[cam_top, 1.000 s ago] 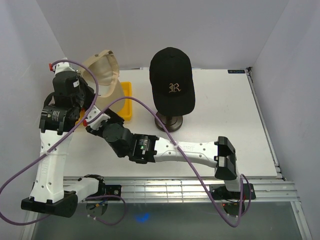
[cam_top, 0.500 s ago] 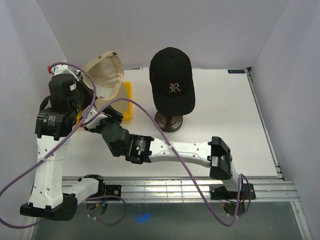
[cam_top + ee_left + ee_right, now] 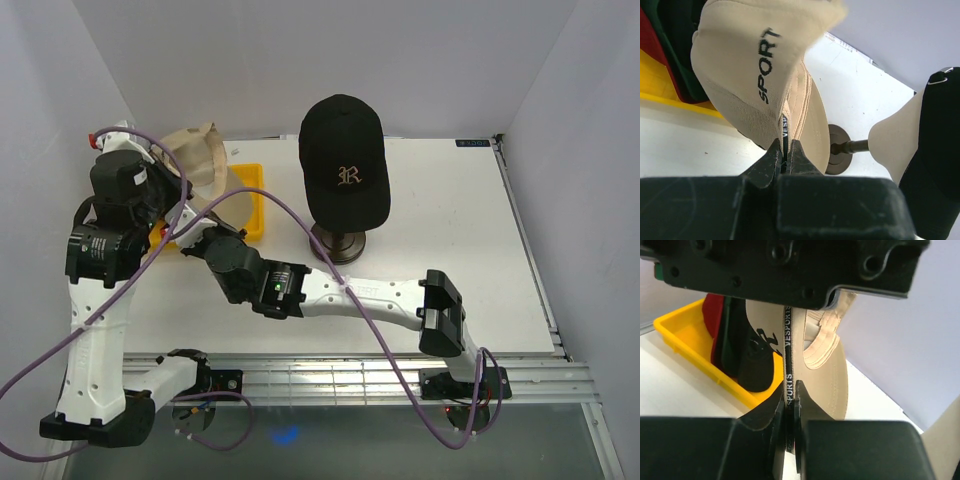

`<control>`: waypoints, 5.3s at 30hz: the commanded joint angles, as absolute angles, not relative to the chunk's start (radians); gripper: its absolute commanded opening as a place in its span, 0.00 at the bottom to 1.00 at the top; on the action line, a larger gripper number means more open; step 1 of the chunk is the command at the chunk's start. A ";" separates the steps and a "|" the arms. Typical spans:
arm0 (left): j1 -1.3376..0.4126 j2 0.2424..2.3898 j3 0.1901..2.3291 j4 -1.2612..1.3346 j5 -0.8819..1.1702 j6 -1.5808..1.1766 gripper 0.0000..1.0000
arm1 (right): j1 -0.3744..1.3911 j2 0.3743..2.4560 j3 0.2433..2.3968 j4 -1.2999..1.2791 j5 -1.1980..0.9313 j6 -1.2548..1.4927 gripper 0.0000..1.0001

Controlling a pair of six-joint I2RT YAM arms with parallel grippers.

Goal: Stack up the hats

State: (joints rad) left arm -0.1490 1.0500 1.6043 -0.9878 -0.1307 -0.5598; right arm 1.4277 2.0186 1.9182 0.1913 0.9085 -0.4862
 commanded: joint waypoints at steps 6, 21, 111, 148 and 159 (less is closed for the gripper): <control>-0.147 1.019 1.698 -0.902 -0.081 -0.532 0.31 | 1.419 1.864 1.951 0.112 0.795 -0.267 0.08; -0.147 1.192 2.129 -0.672 -0.026 -0.514 0.69 | 1.379 1.674 1.905 0.037 0.677 -0.005 0.08; -0.147 1.100 1.621 -0.517 -0.049 -0.500 0.65 | 0.828 0.928 0.744 0.552 0.485 1.629 0.08; -0.147 1.114 1.534 -0.491 -0.037 -0.512 0.64 | 0.781 0.899 0.651 0.301 0.422 1.643 0.08; -0.146 1.111 1.513 -0.488 -0.048 -0.509 0.64 | 0.764 0.905 0.577 0.350 0.387 1.709 0.08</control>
State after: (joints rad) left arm -0.1478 1.1240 1.5196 -0.4999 -0.0441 -0.5129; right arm 0.7780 0.8848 0.6220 0.4702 0.3637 1.6939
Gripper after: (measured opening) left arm 0.644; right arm 0.098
